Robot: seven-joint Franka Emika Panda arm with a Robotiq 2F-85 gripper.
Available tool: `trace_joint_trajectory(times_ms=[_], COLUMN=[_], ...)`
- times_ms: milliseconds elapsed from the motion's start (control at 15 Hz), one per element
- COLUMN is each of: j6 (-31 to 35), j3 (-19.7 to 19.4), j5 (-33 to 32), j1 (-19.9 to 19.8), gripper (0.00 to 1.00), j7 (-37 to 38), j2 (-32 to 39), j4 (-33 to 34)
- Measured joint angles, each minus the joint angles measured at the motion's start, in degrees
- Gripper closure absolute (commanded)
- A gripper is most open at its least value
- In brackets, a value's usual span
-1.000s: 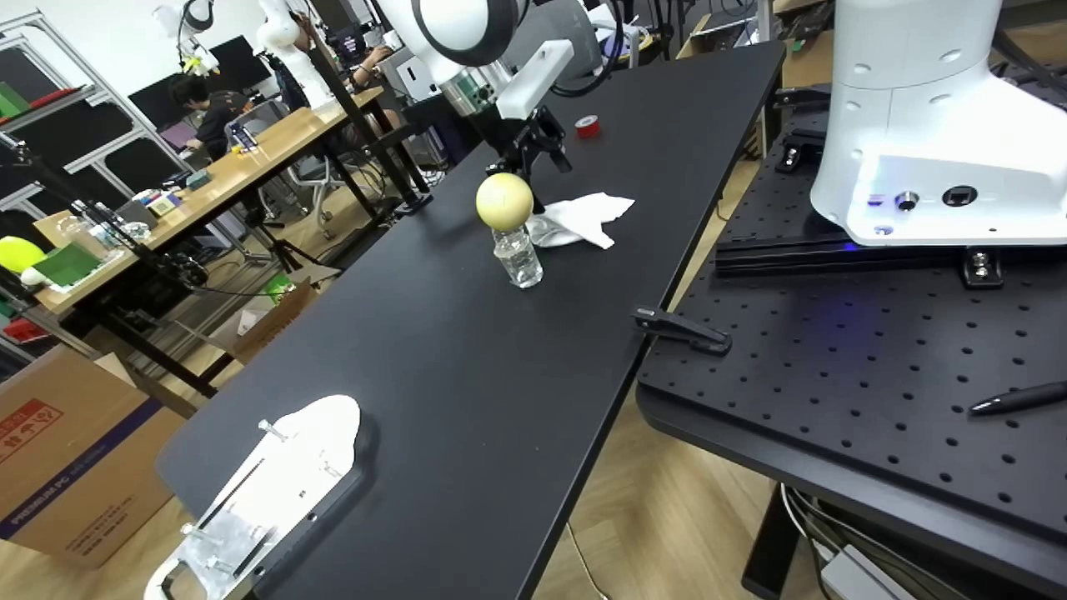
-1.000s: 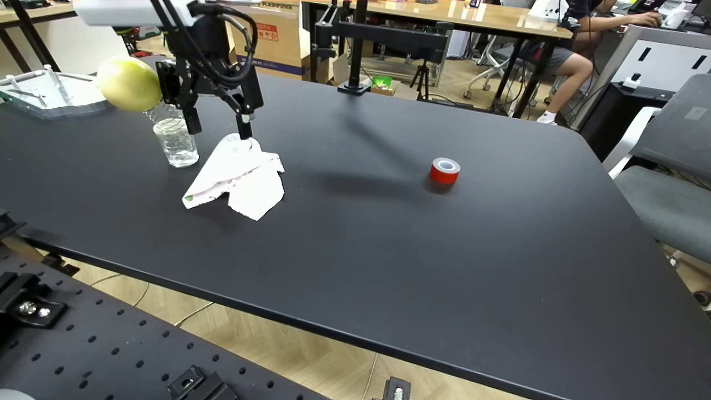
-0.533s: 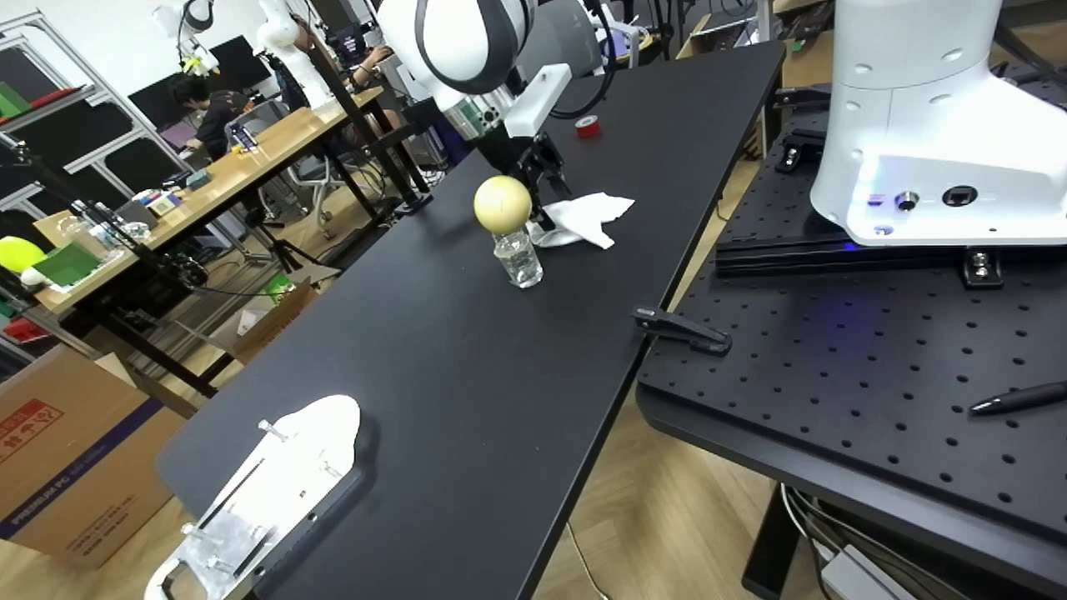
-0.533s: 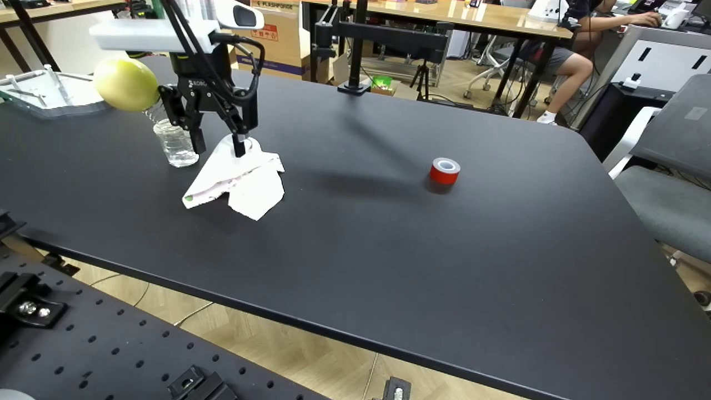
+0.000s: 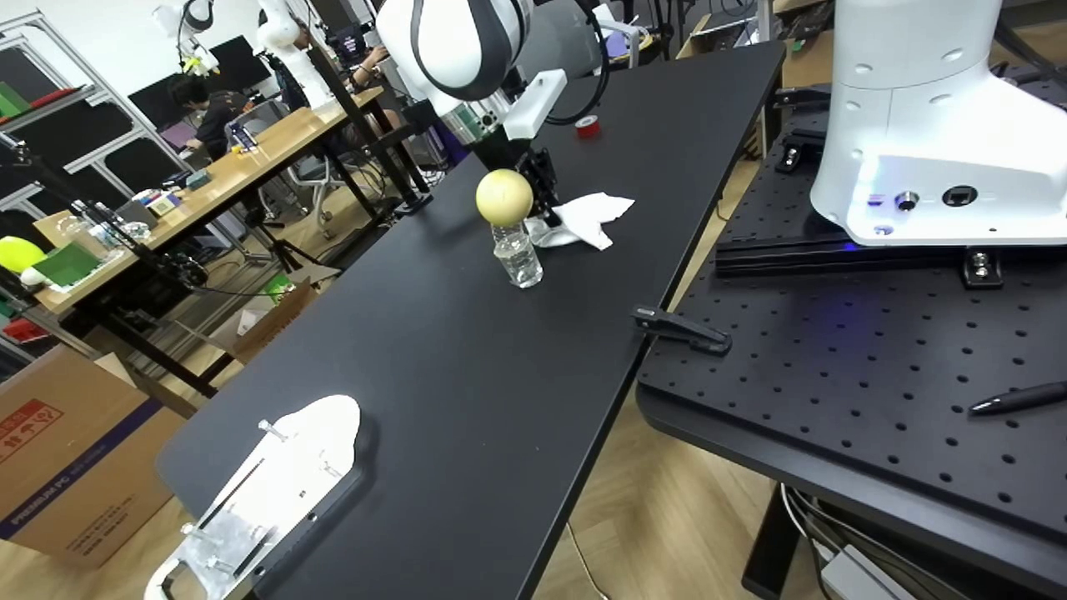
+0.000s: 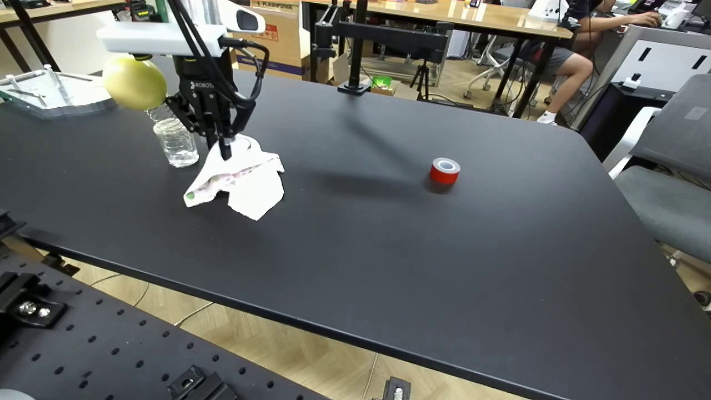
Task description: Pick up the towel from the table and put it on the tripod. Pick up the towel from the tripod and put it on the table
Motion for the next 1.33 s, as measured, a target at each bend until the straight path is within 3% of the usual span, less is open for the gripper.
trace_joint_trajectory(times_ms=[400,1000,1333], j6=[-3.92,-26.42,-32.9], j3=[-0.08,-1.89,-2.85], j5=[1.6,5.68,5.14], j1=[0.1,-1.18,-4.69], gripper=[0.99,0.99,0.99], j7=[0.27,5.85,9.72], j2=[-2.99,-20.69,-28.14], j4=[0.81,8.82,15.86])
